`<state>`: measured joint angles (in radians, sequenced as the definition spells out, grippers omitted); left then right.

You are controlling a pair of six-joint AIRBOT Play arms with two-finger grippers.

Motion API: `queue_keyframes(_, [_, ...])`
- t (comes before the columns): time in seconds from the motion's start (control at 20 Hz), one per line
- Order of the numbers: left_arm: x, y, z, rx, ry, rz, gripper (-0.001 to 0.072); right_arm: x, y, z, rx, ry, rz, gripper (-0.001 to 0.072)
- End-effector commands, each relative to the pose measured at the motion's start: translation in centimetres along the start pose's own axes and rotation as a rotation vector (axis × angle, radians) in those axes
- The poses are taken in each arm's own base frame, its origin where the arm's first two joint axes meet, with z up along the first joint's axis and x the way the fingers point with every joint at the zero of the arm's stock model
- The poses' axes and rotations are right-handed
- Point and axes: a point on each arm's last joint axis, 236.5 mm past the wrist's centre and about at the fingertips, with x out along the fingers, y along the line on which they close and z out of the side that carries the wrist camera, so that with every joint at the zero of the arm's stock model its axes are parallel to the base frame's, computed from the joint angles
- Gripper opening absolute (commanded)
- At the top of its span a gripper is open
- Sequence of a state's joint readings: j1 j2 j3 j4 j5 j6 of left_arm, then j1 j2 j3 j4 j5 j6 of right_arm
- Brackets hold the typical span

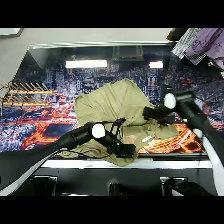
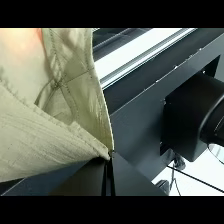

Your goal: Fold the clothes and pants, and hang the long-sleeved shirts on hangers.

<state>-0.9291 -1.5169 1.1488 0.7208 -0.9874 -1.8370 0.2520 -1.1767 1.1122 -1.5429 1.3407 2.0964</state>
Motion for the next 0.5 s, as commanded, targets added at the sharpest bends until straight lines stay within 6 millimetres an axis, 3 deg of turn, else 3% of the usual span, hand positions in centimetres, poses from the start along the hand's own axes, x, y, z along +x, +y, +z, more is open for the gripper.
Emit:
queue_keyframes(0.0, [0.1, 0.0, 0.1, 0.029, 0.0, -0.004, 0.0017, -4.6, -4.3, -3.7, 0.034, 0.051, -0.01, 0.0606])
queue_keyframes(0.1, [0.1, -0.1, 0.3, 0.031, -0.007, -0.005, 0.0017, -4.2, -3.7, -7.8, 0.133, 0.126, 0.081, 0.0606])
queue_keyframes(0.25, [0.1, -0.1, 0.5, 0.045, -0.017, -0.007, 0.0017, -0.5, 0.2, -14.0, 0.329, 0.317, 0.274, 0.0621])
queue_keyframes(0.45, [0.1, 0.0, 0.5, 0.048, -0.019, -0.003, 0.0017, 3.8, 2.8, -16.3, 0.587, 0.414, 0.408, 0.0619])
